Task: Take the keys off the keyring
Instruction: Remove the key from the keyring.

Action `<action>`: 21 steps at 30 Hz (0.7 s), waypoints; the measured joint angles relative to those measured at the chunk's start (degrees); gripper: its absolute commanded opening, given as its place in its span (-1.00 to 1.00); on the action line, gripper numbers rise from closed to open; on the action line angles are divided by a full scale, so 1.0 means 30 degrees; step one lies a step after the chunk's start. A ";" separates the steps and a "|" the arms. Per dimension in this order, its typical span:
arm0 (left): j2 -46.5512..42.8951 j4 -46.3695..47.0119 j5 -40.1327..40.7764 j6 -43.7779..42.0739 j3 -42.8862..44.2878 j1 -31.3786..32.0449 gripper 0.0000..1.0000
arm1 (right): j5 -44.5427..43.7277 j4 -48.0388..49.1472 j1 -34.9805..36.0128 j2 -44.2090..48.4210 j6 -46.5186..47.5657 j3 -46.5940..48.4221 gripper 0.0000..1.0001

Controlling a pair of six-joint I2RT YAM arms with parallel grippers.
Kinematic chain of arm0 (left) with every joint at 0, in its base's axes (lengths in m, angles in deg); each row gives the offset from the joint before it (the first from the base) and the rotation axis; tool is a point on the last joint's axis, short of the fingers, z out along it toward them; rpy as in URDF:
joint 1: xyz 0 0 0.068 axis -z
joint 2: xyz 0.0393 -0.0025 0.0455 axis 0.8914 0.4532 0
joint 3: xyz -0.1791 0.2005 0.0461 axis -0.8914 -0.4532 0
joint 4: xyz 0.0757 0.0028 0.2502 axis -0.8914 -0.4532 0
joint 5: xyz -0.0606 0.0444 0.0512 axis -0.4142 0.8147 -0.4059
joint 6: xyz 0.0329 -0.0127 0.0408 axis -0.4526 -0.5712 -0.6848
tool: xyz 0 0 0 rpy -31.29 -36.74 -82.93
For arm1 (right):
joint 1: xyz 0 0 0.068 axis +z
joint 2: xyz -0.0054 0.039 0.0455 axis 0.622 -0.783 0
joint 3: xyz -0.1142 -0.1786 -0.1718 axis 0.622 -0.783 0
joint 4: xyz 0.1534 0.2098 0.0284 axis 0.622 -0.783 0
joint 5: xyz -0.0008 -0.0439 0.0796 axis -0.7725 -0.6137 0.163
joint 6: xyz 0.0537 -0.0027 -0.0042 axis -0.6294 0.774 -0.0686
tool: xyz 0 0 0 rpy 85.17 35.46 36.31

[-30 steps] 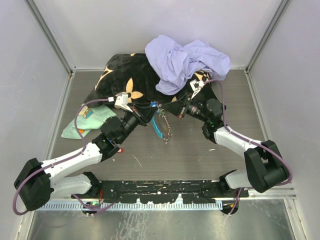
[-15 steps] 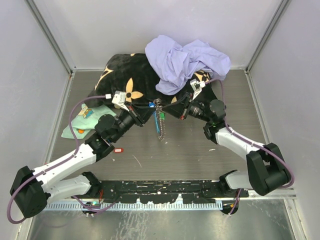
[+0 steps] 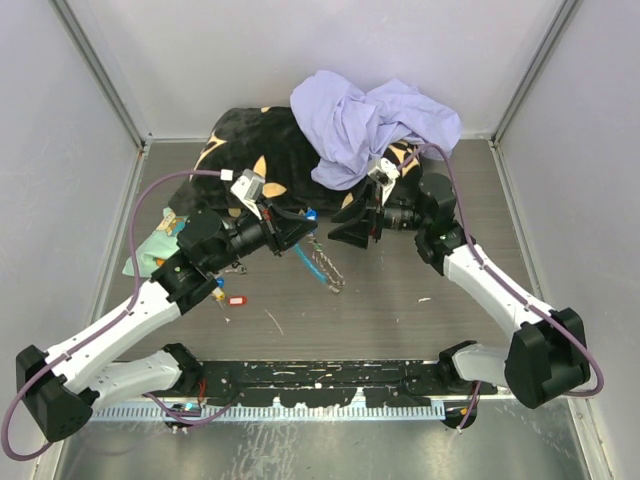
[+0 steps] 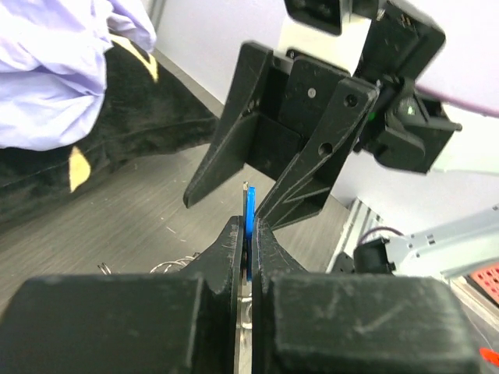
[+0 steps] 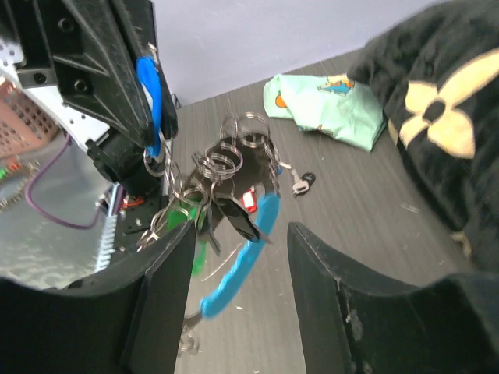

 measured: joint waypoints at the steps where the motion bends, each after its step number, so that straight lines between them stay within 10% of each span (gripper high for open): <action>1: 0.0000 -0.0335 -0.0430 -0.0168 0.0255 -0.0036 -1.00 | 0.0590 -0.1523 0.0000 0.0044 0.1333 0.0750 0.16; 11: 0.0087 -0.1443 -0.3031 -0.0554 0.1333 -0.0117 -1.00 | 0.3512 -1.2225 0.0000 0.0117 1.1701 0.6754 0.01; 21: 0.0656 -0.0678 -0.3359 0.1042 0.1333 -0.0117 -1.00 | 0.3701 -1.7201 0.1013 0.0117 1.5256 0.7934 -0.05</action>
